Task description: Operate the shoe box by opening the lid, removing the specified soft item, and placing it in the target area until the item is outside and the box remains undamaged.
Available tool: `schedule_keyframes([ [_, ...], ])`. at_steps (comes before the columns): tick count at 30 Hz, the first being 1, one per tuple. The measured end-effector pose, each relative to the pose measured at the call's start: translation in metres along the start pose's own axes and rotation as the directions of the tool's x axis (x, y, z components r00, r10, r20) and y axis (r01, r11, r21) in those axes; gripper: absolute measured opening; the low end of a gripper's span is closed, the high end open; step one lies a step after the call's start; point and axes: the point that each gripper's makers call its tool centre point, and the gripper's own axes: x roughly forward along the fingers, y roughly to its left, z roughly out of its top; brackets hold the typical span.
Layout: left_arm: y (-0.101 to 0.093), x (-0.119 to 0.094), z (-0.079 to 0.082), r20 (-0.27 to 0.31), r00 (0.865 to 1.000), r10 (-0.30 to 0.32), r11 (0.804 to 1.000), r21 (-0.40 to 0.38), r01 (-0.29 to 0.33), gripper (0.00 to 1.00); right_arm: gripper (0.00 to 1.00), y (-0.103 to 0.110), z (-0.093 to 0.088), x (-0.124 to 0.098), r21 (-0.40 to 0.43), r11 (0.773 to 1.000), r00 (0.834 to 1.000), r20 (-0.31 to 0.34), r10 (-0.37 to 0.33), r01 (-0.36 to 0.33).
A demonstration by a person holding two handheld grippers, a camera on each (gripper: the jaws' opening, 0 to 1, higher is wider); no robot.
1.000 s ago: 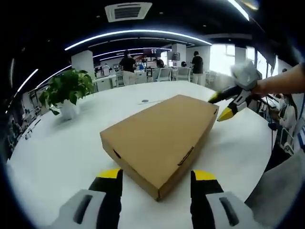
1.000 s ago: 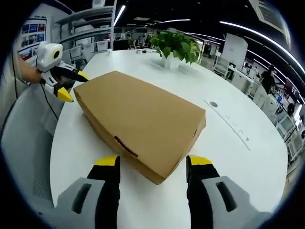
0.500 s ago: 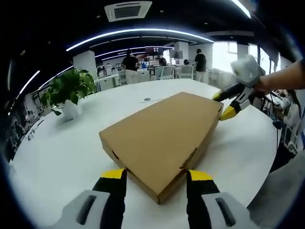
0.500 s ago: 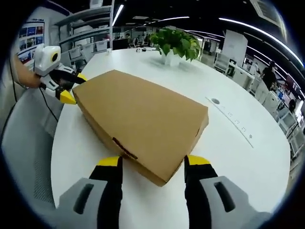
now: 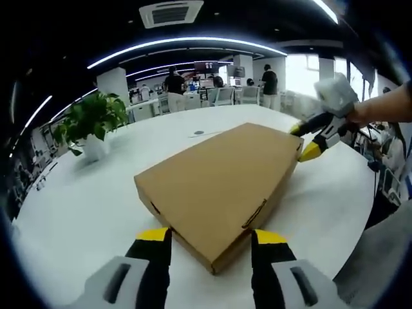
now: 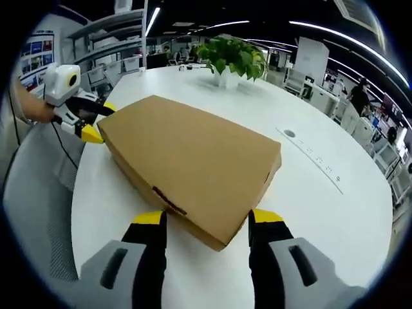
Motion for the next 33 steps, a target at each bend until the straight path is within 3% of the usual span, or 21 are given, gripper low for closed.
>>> schedule_keyframes([
  [18,0.027,-0.007,-0.008,-0.045,0.997,-0.059,0.998,-0.003,0.059,0.47,0.46,0.03,0.009,0.005,0.088,0.995,0.999,0.001,-0.052,0.051],
  [33,0.067,-0.016,-0.018,-0.109,0.986,-0.13,0.99,0.047,0.135,0.47,0.46,0.066,0.024,0.019,0.171,0.978,0.992,-0.004,-0.123,0.122],
])
